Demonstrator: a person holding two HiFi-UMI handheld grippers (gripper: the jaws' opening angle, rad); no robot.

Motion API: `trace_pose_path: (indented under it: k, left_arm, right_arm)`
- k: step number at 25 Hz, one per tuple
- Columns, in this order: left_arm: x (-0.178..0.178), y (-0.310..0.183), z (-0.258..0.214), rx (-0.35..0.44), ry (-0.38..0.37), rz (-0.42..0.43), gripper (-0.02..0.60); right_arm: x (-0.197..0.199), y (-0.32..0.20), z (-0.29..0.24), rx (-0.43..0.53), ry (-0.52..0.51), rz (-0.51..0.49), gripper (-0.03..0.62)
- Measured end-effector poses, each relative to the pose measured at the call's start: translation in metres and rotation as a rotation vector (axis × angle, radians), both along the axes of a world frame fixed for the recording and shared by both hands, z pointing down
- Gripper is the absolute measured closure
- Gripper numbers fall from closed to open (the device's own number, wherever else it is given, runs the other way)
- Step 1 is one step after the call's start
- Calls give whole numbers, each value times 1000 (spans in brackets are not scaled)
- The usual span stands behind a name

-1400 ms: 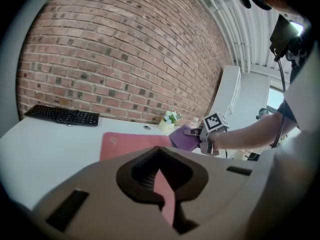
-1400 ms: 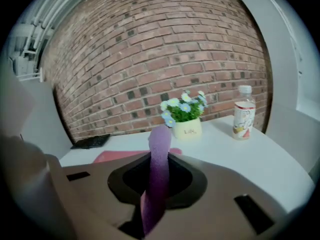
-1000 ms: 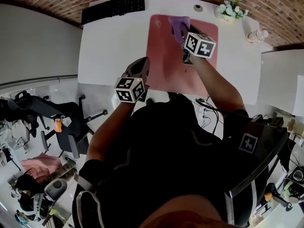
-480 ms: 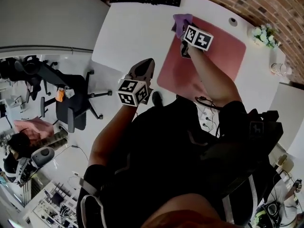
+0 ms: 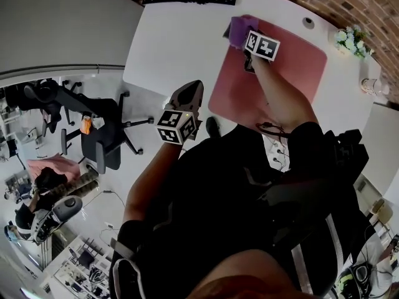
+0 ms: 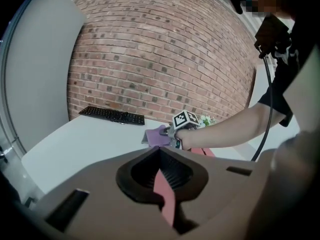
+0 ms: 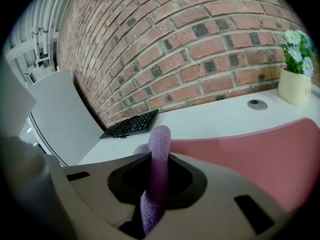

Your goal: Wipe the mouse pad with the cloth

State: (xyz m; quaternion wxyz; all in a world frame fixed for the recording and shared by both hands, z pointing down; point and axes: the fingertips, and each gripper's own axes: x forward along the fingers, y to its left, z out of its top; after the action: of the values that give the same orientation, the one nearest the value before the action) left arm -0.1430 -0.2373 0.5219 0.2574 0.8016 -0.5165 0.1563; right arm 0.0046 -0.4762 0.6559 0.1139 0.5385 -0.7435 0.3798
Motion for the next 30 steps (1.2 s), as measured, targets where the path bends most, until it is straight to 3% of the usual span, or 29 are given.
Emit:
trace_pose_path:
  k: [22,30]
  left_arm:
    - [61,-29,2,-16,17,206,581]
    - [76,-37,-4,43,-1,232,581]
  right_arm:
    - [133,21,15,-31,137,152,534]
    - [187,36,19,-44,156,228,534]
